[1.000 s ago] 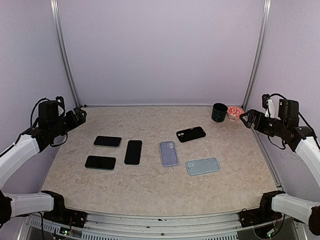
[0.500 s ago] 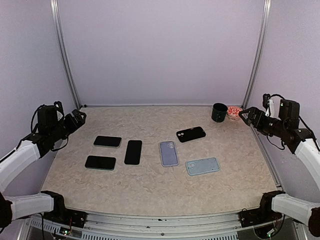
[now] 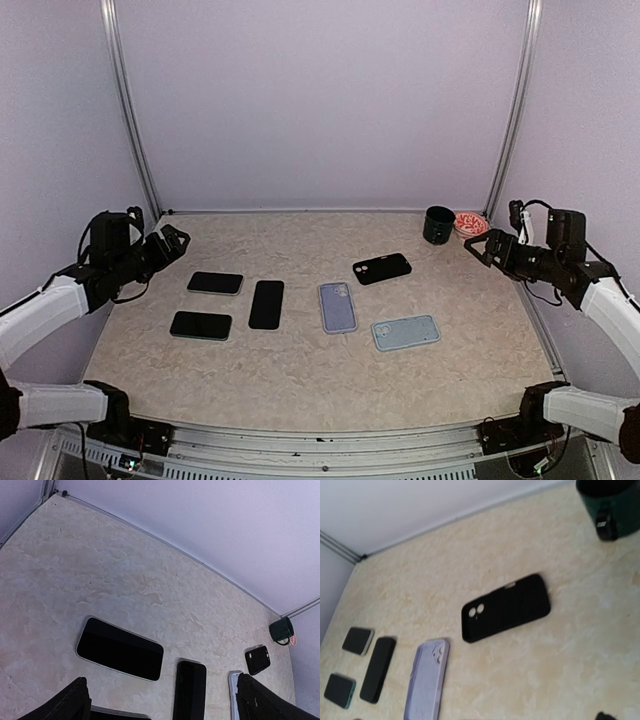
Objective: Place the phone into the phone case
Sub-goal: Pick up the phone from the center of the board.
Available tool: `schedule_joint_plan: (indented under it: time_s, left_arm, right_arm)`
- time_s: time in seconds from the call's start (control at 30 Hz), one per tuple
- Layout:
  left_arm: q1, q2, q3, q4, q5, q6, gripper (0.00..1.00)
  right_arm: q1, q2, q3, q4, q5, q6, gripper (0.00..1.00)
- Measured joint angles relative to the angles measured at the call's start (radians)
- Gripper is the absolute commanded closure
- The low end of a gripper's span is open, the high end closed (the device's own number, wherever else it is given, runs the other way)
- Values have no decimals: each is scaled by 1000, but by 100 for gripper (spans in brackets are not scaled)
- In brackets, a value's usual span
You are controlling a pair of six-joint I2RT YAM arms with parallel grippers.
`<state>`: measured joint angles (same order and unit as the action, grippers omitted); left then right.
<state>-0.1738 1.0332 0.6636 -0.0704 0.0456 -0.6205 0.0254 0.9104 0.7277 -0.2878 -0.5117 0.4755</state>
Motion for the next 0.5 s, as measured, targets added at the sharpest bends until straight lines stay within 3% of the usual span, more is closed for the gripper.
schedule_joint_plan:
  time_s: [0.23, 0.5]
  left_arm:
    - [-134, 114, 61, -31, -66, 21, 1]
    - [-247, 211, 89, -55, -150, 25, 1]
  right_arm:
    - [64, 67, -12, 2, 8, -5, 0]
    - [237, 136, -10, 2, 170, -31, 1]
